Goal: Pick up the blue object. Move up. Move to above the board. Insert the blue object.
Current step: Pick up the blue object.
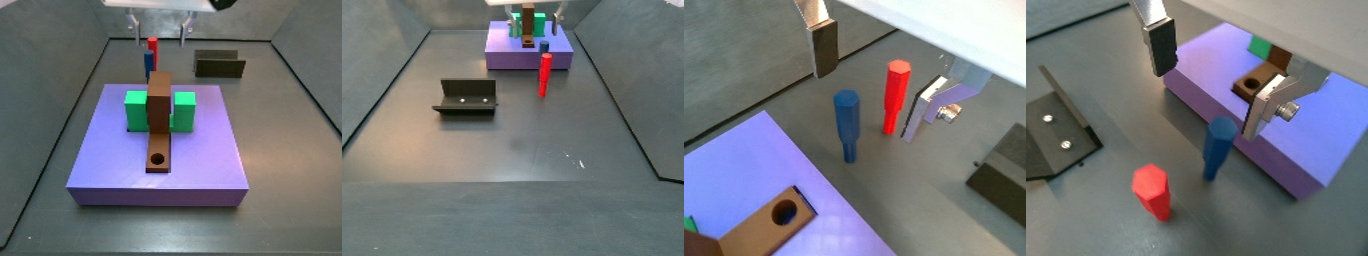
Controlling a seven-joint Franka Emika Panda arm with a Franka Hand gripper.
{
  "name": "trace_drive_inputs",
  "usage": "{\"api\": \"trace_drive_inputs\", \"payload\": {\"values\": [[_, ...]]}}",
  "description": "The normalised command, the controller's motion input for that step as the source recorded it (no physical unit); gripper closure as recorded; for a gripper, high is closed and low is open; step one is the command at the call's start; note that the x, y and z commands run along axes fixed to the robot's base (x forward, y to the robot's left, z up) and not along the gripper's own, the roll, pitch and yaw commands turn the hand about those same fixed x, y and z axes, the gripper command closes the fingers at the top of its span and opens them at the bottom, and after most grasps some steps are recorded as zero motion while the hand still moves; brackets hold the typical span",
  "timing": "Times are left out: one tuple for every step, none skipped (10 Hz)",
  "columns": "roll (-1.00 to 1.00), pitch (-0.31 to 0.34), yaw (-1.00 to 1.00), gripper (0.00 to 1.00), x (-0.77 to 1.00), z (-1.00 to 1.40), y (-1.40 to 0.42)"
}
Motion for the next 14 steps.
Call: {"api": "trace_drive_inputs", "payload": {"values": [[0.05, 0.000, -0.23, 0.00, -0.38, -0.18, 0.07], [0.02, 0.000, -0.19, 0.00, -0.42, -0.14, 0.07], [0.00, 0.000, -0.13, 0.00, -0.32, -0.18, 0.02], [0.00, -0.031, 0.00, 0.00, -0.13, -0.19, 0.00], [-0.03, -0.044, 0.00, 0.00, -0.04, -0.27, 0.00], [-0.07, -0.064, 0.00, 0.00, -0.03, -0.31, 0.00], [-0.03, -0.046, 0.00, 0.00, 0.00, -0.24, -0.04], [0.00, -0.001, -0.03, 0.00, 0.03, -0.16, -0.17], [0.00, 0.000, -0.05, 0.00, 0.00, -0.15, -0.09], [0.02, 0.000, -0.01, 0.00, 0.00, -0.12, -0.02], [0.00, 0.003, 0.00, 0.00, 0.00, -0.03, 0.00], [0.00, 0.000, 0.00, 0.00, 0.00, -0.05, 0.13], [0.00, 0.000, 0.00, 0.00, 0.00, -0.08, 0.16], [0.00, 0.000, 0.00, 0.00, 0.00, -0.13, 0.06]]}}
